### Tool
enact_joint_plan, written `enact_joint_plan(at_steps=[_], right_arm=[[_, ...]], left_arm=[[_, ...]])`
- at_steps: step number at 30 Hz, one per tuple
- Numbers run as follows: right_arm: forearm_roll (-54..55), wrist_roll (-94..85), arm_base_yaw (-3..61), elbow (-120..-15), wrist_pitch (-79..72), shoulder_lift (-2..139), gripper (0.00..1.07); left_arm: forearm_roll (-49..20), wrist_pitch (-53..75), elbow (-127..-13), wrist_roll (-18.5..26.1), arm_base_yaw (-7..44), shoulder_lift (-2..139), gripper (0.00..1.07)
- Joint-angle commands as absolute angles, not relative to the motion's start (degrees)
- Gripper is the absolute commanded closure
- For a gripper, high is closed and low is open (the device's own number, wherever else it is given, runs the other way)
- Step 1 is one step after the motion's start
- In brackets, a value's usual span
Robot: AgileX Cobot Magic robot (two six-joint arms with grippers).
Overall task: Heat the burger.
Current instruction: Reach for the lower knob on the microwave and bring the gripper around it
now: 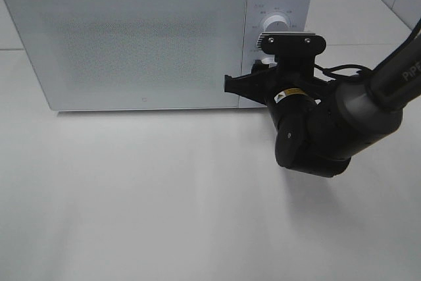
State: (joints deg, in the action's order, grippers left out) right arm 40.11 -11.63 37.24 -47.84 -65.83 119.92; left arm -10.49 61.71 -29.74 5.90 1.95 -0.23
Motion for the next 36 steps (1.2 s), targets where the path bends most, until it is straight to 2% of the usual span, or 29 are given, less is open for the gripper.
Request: enact_joint_plan(at_steps=[1,5,7,12,24,36], right_arm=[[32.77,-5.50,36.78,-49.05,-77.01,119.52,1.07],[30.19,3.32,36.78,-49.05,-79.24,119.52,1.07],[28.88,13.46,36.78,-49.05,-81.76,119.52,1.07],[28.59,23.03,36.78,-49.05,-82.05,119.52,1.07],[22.12,62.51,36.78,-49.05,-82.05,119.52,1.07],[21.77,83.25,36.78,-49.05,-82.05,119.52,1.07]], left_arm=[[-10.43,61.19,-29.56,5.96,1.72,-1.26,0.07],[-10.43,61.19,-29.56,5.96,1.72,-1.26,0.07],[-10.43,61.19,-29.56,5.96,1.72,-1.26,0.07],[-10.43,61.19,-29.56,5.96,1.72,-1.26,0.07],[-10.43,61.19,-29.56,5.96,1.72,-1.26,0.07],[-10.43,61.19,-29.56,5.96,1.72,-1.26,0.07]])
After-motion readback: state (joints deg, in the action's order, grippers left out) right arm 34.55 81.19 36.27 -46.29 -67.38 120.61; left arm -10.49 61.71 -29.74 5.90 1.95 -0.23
